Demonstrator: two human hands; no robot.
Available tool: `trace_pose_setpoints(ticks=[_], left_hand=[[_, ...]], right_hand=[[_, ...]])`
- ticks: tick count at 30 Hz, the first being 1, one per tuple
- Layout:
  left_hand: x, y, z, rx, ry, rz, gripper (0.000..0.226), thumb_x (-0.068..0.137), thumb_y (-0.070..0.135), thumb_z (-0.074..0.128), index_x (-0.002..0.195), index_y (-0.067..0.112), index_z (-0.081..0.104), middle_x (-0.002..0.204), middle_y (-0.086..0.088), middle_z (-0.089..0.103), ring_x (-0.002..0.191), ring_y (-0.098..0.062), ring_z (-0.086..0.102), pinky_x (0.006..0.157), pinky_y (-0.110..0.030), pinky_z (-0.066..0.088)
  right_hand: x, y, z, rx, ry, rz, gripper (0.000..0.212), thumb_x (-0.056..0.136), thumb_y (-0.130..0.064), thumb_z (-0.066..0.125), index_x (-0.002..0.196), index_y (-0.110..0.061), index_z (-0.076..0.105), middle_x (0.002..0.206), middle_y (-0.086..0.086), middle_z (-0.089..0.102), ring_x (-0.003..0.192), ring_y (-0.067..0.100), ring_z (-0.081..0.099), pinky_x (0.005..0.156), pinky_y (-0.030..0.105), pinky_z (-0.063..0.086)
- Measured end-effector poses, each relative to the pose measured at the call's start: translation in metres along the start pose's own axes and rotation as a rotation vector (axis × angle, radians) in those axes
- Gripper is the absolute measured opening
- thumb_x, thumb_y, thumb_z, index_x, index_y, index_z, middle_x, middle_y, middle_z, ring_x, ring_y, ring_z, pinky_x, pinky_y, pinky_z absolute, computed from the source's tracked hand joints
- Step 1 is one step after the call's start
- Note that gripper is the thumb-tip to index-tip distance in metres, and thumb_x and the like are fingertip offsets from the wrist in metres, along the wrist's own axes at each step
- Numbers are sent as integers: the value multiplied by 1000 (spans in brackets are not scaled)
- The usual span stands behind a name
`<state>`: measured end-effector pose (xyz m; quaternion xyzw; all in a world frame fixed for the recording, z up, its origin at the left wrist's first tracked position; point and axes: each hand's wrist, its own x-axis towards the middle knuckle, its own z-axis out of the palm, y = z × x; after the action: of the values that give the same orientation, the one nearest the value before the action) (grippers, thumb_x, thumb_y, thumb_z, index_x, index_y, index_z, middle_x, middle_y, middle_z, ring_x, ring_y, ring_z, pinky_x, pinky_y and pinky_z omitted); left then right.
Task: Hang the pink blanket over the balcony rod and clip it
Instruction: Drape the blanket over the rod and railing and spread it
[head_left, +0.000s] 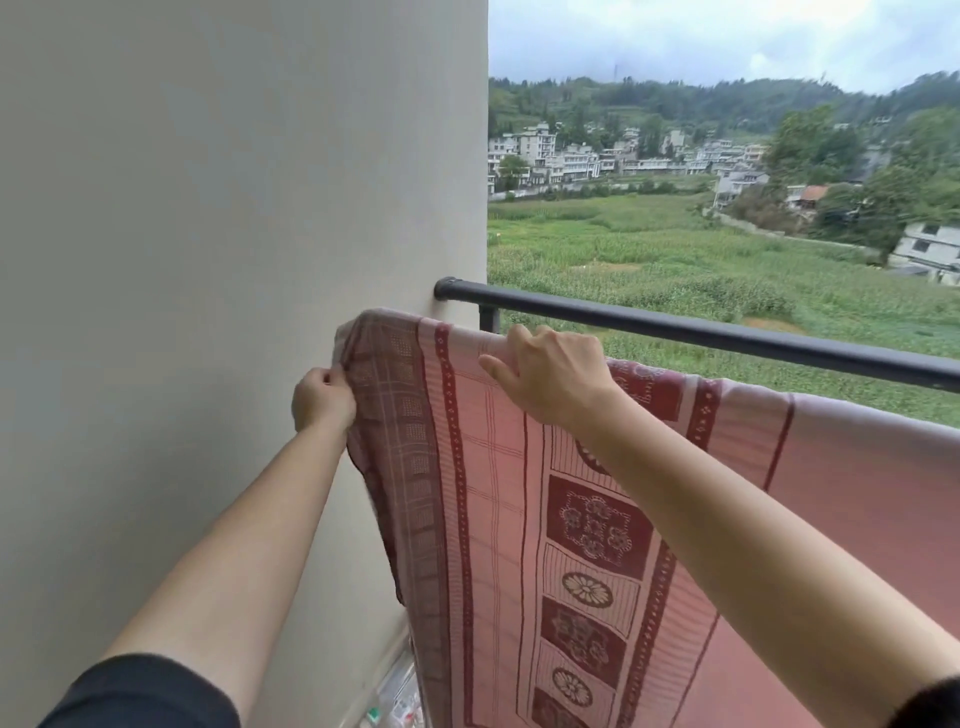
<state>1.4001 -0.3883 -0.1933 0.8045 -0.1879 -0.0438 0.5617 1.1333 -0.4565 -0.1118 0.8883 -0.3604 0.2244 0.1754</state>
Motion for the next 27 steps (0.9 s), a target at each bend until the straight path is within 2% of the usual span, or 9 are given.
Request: trace_pose_setpoints(ticks=[2, 4, 9, 11, 13, 16, 21, 24, 27], left_hand=[[-8, 17, -7, 133, 181, -157, 28, 97, 28, 52, 118, 10, 58, 128, -21, 53, 120, -38, 50, 97, -45, 41], [-30, 41, -7, 172, 207, -96, 33, 93, 17, 54, 125, 10, 48, 137, -21, 41, 128, -37, 39, 102, -47, 33], [-107, 82, 41, 256, 59, 892, 43, 101, 43, 37, 129, 15, 55, 144, -13, 47, 136, -30, 38, 114, -49, 22], [-153, 94, 67, 259, -86, 1156, 51, 101, 49, 32, 131, 15, 56, 144, -12, 49, 136, -28, 40, 115, -51, 21], [-197, 98, 87, 269, -205, 1283, 58, 100, 53, 26, 134, 15, 55, 142, -12, 50, 136, -29, 41, 116, -55, 18], [-232, 92, 104, 270, -177, 1247, 54, 101, 51, 26, 129, 17, 57, 135, -9, 53, 133, -29, 41, 117, -58, 14], [-255, 112, 107, 298, -145, 1118, 42, 103, 44, 30, 113, 16, 59, 124, -11, 56, 125, -31, 46, 116, -61, 13], [-281, 117, 117, 293, -205, 1277, 47, 103, 48, 29, 121, 16, 58, 126, -8, 58, 124, -29, 49, 117, -60, 14], [-313, 127, 124, 322, -222, 1234, 51, 103, 49, 28, 132, 16, 54, 135, -11, 54, 131, -32, 44, 117, -60, 13]], right_hand=[[-19, 14, -7, 7, 31, 44, 59, 98, -65, 22, 105, -18, 56, 88, 2, 63, 71, 20, 61, 67, 35, 51], [-40, 35, -15, -7, 72, 96, 58, 101, -61, 21, 107, -18, 59, 92, 3, 65, 75, 21, 62, 67, 34, 46], [-104, 98, -35, -132, 142, 242, 54, 104, -52, 24, 104, -15, 64, 94, 5, 69, 81, 25, 64, 70, 35, 41], [-133, 115, -41, -205, 135, 261, 52, 103, -52, 27, 105, -15, 64, 96, 7, 69, 84, 27, 64, 77, 39, 45], [-158, 130, -45, -233, 121, 297, 51, 102, -54, 30, 119, -16, 59, 107, 9, 67, 92, 30, 63, 83, 43, 46], [-195, 163, -54, -267, 115, 413, 62, 100, -60, 31, 142, -17, 44, 131, 14, 58, 112, 34, 58, 98, 48, 41], [-251, 213, -68, -304, 114, 544, 68, 97, -67, 29, 146, -21, 38, 140, 19, 47, 136, 37, 37, 117, 58, 14], [-276, 236, -76, -292, 135, 591, 70, 97, -67, 30, 149, -19, 34, 145, 21, 40, 142, 38, 29, 119, 57, 12], [-308, 262, -80, -287, 143, 603, 72, 98, -65, 30, 153, -19, 26, 152, 22, 30, 146, 38, 22, 121, 55, 9]])
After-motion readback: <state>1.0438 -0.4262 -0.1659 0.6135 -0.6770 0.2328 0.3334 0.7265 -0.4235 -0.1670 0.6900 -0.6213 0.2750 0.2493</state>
